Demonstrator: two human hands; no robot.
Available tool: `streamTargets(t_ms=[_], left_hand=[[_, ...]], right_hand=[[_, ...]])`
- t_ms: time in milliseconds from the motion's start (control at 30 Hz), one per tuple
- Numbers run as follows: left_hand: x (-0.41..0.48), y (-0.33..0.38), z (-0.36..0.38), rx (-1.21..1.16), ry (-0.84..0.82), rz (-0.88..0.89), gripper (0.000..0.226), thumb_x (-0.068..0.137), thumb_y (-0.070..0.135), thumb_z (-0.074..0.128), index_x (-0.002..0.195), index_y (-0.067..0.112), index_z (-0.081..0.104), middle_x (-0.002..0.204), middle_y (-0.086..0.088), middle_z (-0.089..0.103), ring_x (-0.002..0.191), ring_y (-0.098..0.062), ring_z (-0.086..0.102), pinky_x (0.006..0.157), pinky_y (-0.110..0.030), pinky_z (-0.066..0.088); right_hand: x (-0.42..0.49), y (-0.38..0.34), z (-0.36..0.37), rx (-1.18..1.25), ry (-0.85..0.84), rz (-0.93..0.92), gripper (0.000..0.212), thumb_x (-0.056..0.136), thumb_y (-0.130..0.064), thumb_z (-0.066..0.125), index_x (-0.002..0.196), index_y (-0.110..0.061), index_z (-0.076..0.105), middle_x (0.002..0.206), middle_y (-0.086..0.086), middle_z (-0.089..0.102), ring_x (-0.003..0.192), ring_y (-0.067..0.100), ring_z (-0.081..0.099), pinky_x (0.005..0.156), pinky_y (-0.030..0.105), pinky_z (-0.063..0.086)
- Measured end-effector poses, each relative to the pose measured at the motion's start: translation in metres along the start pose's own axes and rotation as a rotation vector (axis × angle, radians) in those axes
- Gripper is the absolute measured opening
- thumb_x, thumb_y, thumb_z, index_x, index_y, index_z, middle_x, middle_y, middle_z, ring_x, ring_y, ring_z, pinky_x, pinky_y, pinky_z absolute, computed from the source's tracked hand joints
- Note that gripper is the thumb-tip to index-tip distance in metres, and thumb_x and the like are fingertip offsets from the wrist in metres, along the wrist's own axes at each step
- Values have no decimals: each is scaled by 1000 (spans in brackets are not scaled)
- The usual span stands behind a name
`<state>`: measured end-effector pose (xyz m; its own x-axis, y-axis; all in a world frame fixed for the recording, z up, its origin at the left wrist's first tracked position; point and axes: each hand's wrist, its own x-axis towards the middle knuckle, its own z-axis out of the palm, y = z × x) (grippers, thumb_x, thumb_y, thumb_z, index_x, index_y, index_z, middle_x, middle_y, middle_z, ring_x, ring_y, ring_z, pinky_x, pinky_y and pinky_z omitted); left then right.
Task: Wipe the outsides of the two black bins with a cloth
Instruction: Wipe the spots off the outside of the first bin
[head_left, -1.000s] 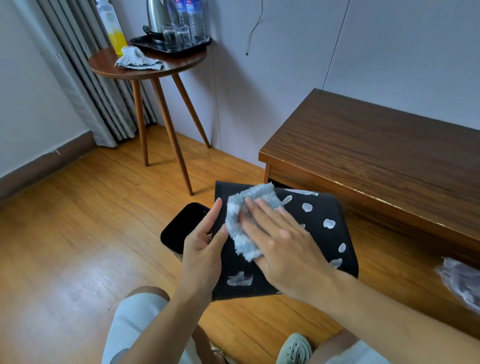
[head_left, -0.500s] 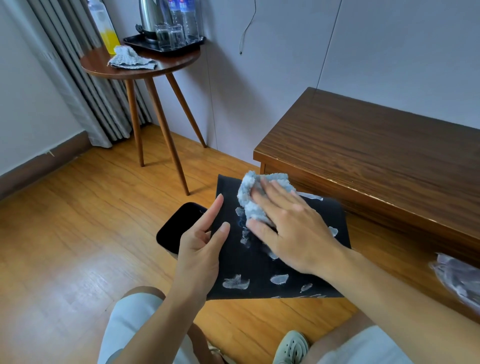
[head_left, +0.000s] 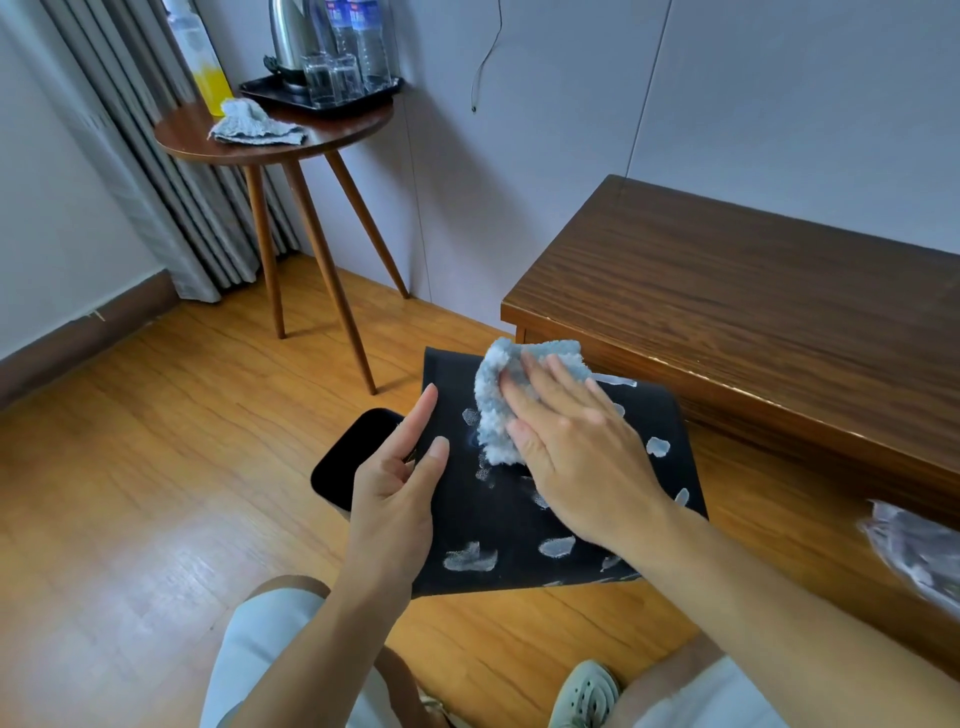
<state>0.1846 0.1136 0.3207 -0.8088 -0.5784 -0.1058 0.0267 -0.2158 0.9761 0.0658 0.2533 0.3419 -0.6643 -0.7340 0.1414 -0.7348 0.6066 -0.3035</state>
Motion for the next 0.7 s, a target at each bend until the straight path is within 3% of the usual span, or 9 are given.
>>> streamTargets(t_ms=[100, 233, 333, 433, 567, 700], left_hand=[[5, -1, 0, 2, 25, -21, 42, 105, 17, 54, 140, 39, 59, 121, -9, 74, 114, -31, 71, 103, -57, 52], [3, -3, 1, -18, 34, -14, 43, 105, 16, 54, 145, 31, 56, 126, -3, 73, 120, -26, 68, 108, -56, 47], [0, -8, 3, 21, 11, -2, 43, 105, 14, 52, 143, 34, 56, 121, -4, 75, 112, -27, 72, 98, -49, 57], [-4, -5, 7, 55, -22, 26, 45, 106, 12, 49, 145, 33, 54, 115, 6, 77, 106, -21, 74, 88, -40, 62], [-2, 0, 7, 49, -4, 19, 44, 106, 12, 49, 141, 37, 56, 111, 5, 77, 107, -24, 73, 97, -53, 57], [-1, 0, 5, 25, 26, 18, 43, 105, 12, 52, 139, 36, 59, 122, -6, 74, 116, -29, 70, 106, -59, 49]], right_hand=[[-20, -18, 7, -4, -21, -126, 55, 105, -47, 18, 157, -31, 25, 167, -7, 18, 157, 15, 11, 127, 42, 15], [-34, -23, 18, -39, -5, -205, 52, 106, -43, 30, 155, -28, 37, 165, -3, 28, 156, 17, 20, 125, 43, 21], [-11, -13, 10, -70, 17, -105, 52, 107, -41, 25, 157, -28, 27, 166, -3, 24, 155, 18, 21, 125, 47, 25], [12, 2, -1, -25, -4, 52, 52, 109, -39, 28, 160, -28, 21, 169, -6, 19, 157, 16, 13, 128, 43, 17], [-6, -11, 6, -47, 44, -56, 50, 108, -36, 29, 156, -25, 28, 166, -3, 25, 155, 21, 21, 125, 47, 24], [-40, -29, 20, 4, 46, -167, 51, 104, -36, 32, 153, -23, 38, 164, -1, 31, 154, 21, 24, 122, 43, 25]])
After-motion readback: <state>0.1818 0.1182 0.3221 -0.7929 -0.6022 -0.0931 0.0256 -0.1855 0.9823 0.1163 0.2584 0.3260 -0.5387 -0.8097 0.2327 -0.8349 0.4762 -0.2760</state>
